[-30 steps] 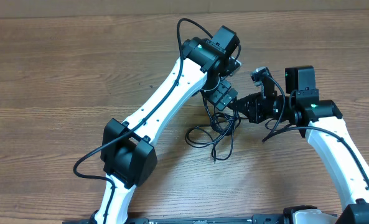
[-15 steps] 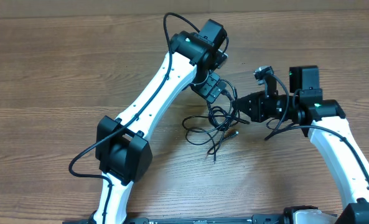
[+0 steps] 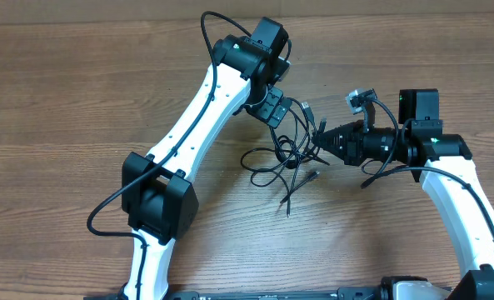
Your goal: Untangle cables
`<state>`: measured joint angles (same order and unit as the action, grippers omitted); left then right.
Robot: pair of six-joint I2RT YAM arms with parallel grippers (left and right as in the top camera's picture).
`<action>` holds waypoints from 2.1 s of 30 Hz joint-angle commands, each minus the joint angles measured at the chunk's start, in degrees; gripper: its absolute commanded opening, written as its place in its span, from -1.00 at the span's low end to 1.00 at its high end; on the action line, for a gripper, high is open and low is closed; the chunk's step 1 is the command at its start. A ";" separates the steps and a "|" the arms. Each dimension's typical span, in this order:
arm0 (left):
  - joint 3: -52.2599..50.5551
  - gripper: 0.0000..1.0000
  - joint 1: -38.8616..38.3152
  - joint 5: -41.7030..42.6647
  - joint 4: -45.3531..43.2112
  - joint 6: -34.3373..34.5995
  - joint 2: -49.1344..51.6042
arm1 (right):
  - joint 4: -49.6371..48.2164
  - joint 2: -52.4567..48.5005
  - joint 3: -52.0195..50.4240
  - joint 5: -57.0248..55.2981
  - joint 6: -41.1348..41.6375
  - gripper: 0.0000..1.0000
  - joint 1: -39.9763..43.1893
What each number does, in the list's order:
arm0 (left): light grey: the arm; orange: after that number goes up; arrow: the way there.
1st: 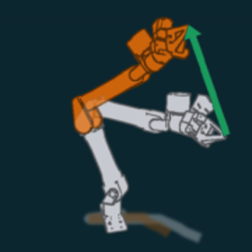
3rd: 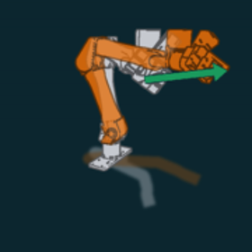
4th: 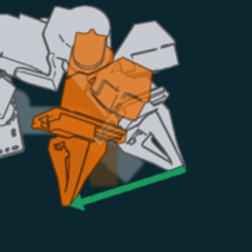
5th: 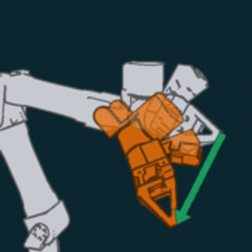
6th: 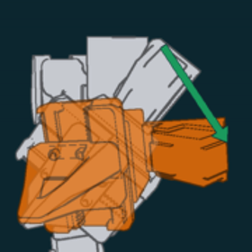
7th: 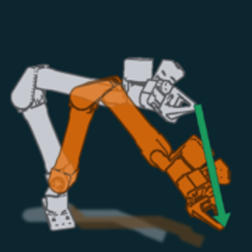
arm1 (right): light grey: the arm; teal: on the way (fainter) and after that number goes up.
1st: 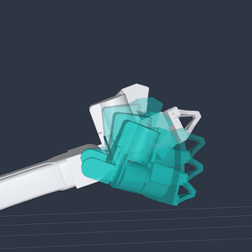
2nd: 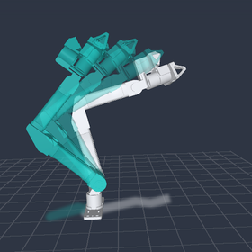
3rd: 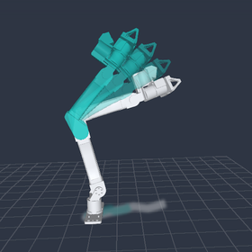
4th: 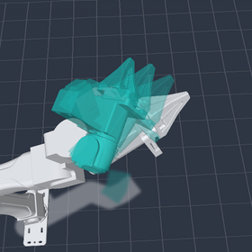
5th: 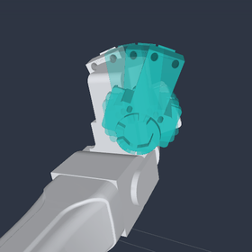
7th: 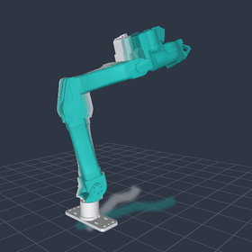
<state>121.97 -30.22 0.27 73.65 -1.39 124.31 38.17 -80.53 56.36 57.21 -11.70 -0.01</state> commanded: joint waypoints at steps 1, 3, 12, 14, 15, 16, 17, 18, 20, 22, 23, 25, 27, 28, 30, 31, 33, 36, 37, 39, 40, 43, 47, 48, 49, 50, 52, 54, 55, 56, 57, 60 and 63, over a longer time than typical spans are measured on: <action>1.18 0.99 0.63 -1.73 0.00 1.40 0.48 | -0.15 1.55 2.23 1.97 -1.01 -0.92 0.42; 1.18 1.00 0.66 -1.49 0.28 1.42 0.48 | 0.07 1.55 2.23 0.17 -0.96 -0.92 0.42; 1.18 0.99 0.63 10.40 0.70 0.92 0.48 | 1.01 1.55 2.23 -3.85 0.00 -0.92 0.42; 1.18 0.99 0.63 11.82 1.11 0.22 0.48 | 1.57 1.55 2.23 -9.31 2.51 -0.92 0.42; 1.18 0.99 0.63 12.26 1.20 0.07 0.48 | 1.88 1.55 2.23 -11.26 3.30 -0.92 0.42; 1.18 0.99 0.63 12.26 1.31 0.07 0.48 | 2.21 1.55 2.23 -13.00 4.22 -0.92 0.42; 1.18 0.99 0.63 12.24 1.42 0.07 0.48 | 2.51 1.55 2.23 -14.40 4.85 -0.92 0.42; 1.18 0.99 0.63 12.24 1.51 0.07 0.48 | 2.73 1.55 2.23 -15.47 5.40 -0.92 0.42; 1.18 0.99 0.63 12.22 1.70 0.07 0.48 | 3.10 1.55 2.21 -17.79 6.69 -0.92 0.42; 1.18 0.99 0.63 12.20 1.99 0.04 0.48 | 3.48 1.55 2.21 -20.61 7.76 -0.92 0.42; 1.18 0.98 0.63 12.20 2.10 0.04 0.48 | 3.65 1.55 2.21 -21.94 8.50 -0.84 0.42; 1.18 0.99 0.63 11.63 2.45 0.02 0.48 | 4.28 1.55 2.21 -25.57 10.38 -0.72 0.42; 1.18 0.99 0.63 10.95 2.84 -0.20 0.48 | 5.05 1.55 2.21 -28.37 10.49 -0.62 0.42; 1.18 1.00 0.63 10.84 2.95 -0.39 0.48 | 5.46 1.55 2.21 -29.64 10.47 -0.51 0.42; 1.18 0.99 0.63 10.29 3.04 -0.37 0.48 | 6.29 1.55 2.21 -31.34 10.47 -0.31 0.42; 1.18 0.99 0.66 9.94 3.04 -0.37 0.48 | 6.86 1.55 2.21 -31.76 10.43 -0.21 0.42; 1.18 1.00 0.66 9.38 3.04 -0.37 0.48 | 7.89 1.55 2.21 -31.67 10.45 0.10 0.42; 1.18 1.00 0.66 9.20 3.02 -0.37 0.48 | 10.10 1.55 2.21 -31.58 10.43 0.81 0.42; 1.18 0.99 0.66 9.20 2.99 -0.35 0.48 | 10.67 1.55 2.21 -31.39 10.43 0.99 0.42; 1.18 0.99 0.66 9.18 2.95 -0.35 0.48 | 11.82 1.55 2.21 -30.29 10.45 1.00 0.42; 1.18 0.99 0.66 9.18 2.91 -0.37 0.48 | 12.28 1.55 2.21 -29.44 10.45 1.00 0.39; 1.18 0.99 0.63 9.18 2.80 -0.35 0.48 | 13.86 1.55 2.21 -24.79 10.45 1.00 0.39; 1.18 1.00 0.63 9.18 2.78 -0.35 0.48 | 15.32 1.55 2.21 -22.38 10.43 1.00 0.39; 1.18 1.00 0.63 9.20 2.78 -0.35 0.48 | 15.69 1.55 2.21 -22.36 10.43 1.00 0.35; 1.18 0.99 0.63 9.18 2.78 -0.33 0.48 | 16.00 1.55 2.21 -22.12 10.36 1.00 0.22; 1.18 1.00 0.63 9.18 2.78 -0.33 0.48 | 16.22 1.55 2.21 -21.51 9.77 1.00 -0.07; 1.18 0.98 0.63 9.18 2.78 -0.35 0.48 | 16.11 1.55 2.12 -21.07 8.98 1.00 -1.11; 1.18 0.99 0.63 9.18 2.78 -0.33 0.48 | 15.41 1.38 2.10 -21.33 8.46 0.97 -2.58; 1.18 0.99 0.63 9.18 2.78 -0.33 0.48 | 14.62 1.20 2.10 -21.59 8.50 0.93 -3.37; 1.18 0.99 0.63 9.18 2.78 -0.33 0.48 | 13.42 0.76 2.10 -21.86 8.50 0.89 -4.46; 1.18 0.99 0.63 9.18 2.78 -0.35 0.48 | 12.50 0.37 2.10 -22.21 8.55 0.86 -5.29; 1.18 0.99 0.63 9.18 2.78 -0.33 0.48 | 9.97 -1.25 2.10 -24.68 9.11 0.79 -7.93; 1.18 1.00 0.63 9.18 2.78 -0.35 0.48 | 8.28 -3.65 2.03 -28.09 11.96 0.78 -10.01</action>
<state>121.97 -30.22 10.00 76.51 -1.26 124.31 47.29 -81.91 56.66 32.73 -1.72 -8.51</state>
